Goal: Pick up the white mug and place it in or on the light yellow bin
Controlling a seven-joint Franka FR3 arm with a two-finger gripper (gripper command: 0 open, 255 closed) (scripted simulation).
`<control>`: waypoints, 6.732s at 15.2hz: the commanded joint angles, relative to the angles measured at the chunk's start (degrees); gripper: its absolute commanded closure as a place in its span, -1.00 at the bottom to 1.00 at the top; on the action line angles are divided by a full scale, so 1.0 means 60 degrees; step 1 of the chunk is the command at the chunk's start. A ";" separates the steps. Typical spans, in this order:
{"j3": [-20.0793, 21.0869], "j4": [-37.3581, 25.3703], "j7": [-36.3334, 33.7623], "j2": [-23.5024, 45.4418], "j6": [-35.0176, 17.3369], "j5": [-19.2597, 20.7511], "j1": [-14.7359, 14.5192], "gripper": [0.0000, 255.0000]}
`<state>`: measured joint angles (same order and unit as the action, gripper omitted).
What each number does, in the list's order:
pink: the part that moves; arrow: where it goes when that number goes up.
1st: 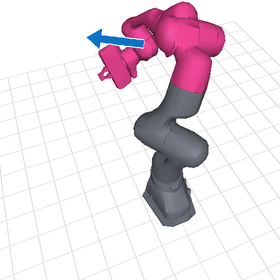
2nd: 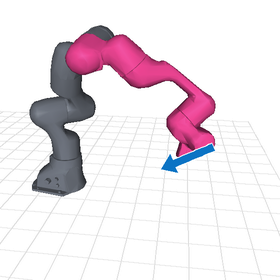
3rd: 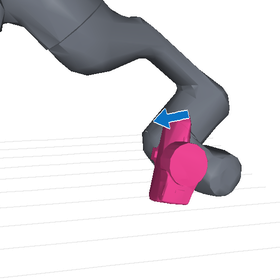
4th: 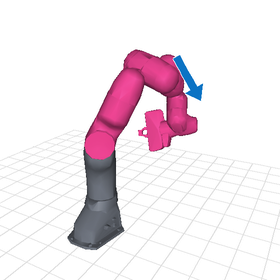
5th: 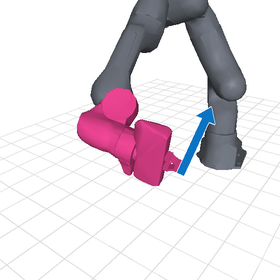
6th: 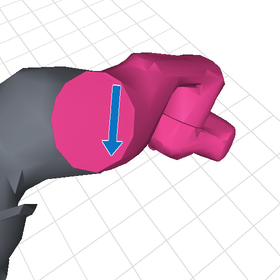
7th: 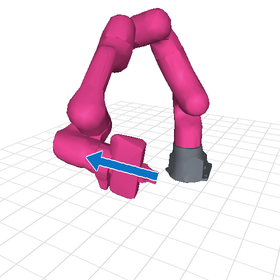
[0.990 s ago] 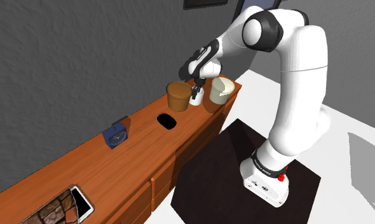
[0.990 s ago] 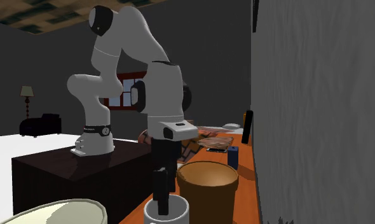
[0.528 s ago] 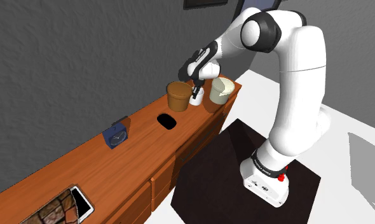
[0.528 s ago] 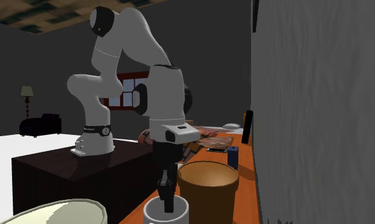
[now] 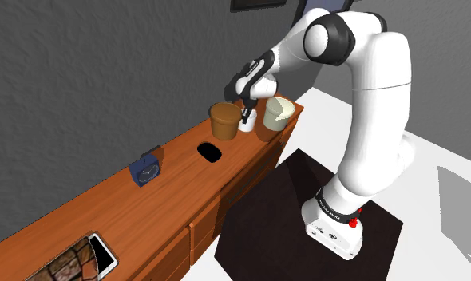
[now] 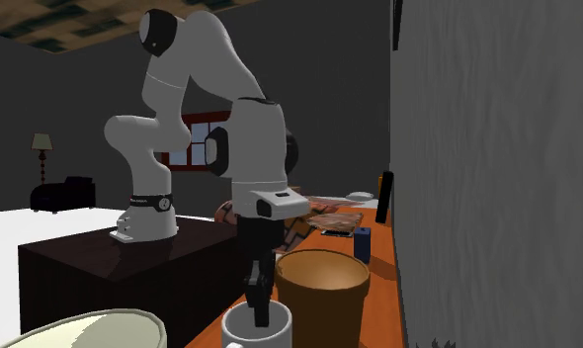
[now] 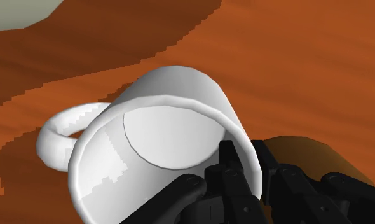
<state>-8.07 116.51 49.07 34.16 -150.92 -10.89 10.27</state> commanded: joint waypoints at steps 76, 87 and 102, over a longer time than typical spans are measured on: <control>-0.1744 -0.0809 0.3311 -0.2131 0.3122 0.0060 0.1925 1.00; -0.1734 -0.0798 0.3326 -0.2093 0.3075 0.0041 0.1934 -1.00; -0.1897 -0.1114 0.3095 -0.2803 0.4059 0.0395 0.1827 -1.00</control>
